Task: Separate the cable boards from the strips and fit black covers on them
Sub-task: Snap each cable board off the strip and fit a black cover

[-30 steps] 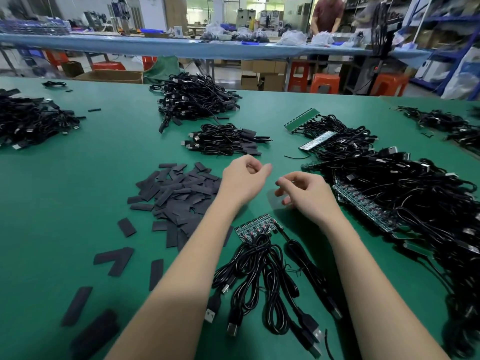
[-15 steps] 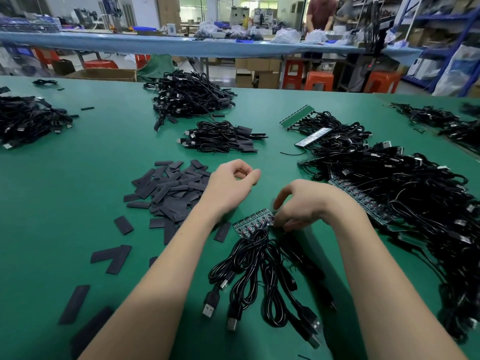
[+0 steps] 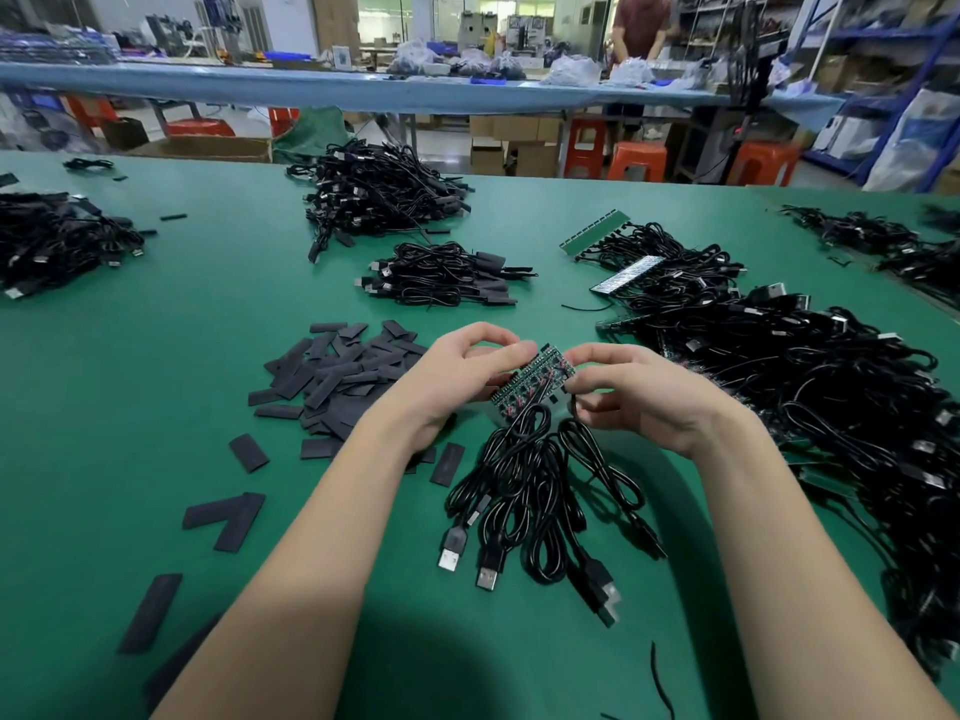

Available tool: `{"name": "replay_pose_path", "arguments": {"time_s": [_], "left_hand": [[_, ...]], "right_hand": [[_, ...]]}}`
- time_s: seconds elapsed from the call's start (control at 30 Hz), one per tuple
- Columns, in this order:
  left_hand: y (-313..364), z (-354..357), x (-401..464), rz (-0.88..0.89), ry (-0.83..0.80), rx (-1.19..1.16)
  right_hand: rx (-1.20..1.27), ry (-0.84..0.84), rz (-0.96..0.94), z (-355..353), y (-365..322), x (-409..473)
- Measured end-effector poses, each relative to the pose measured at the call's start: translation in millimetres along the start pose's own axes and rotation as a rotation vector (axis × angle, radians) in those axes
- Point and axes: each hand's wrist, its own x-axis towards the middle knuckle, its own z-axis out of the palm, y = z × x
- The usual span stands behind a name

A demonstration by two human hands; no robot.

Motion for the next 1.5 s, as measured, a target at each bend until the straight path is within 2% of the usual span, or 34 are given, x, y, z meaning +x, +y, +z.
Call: {"name": "replay_pose_path", "arguments": {"time_s": [0.13,0.5,0.8,1.07,1.2,1.3,1.4,1.5], "left_hand": [[-0.5,-0.3,-2.5,0.003,-0.054,-0.075],[4.5,-4.6,-9.6,-0.054,-0.223,-0.102],[6.2,-4.9,-10.8,-0.050,-0.280,-0.257],[6.4,-4.4,-14.6,-0.007,-0.326,-0.302],[6.5,-5.6,-13.0,-0.056,-0.370,-0.196],[5.9,-5.4,-11.2,-0.093,-0.428,0.051],[5.0,5.3,-6.9,-0.006,-0.280,0.380],[5.8,20.0,-4.5,0.096,-0.058,0.334]], "right_hand": [[-0.071,-0.038,-0.013,-4.3,4.4,-3.3],[-0.137,0.068,-0.125,11.1,7.1,6.4],[0.169,-0.073,-0.072,11.6,10.6,9.6],[0.284,-0.113,-0.044,15.3,12.7,10.2],[0.218,0.003,-0.068,8.7,9.3,8.1],[0.025,0.158,-0.100,2.6,8.8,7.3],[-0.054,0.240,-0.133,4.7,7.4,6.9],[-0.039,0.264,-0.160,9.2,4.4,6.0]]}}
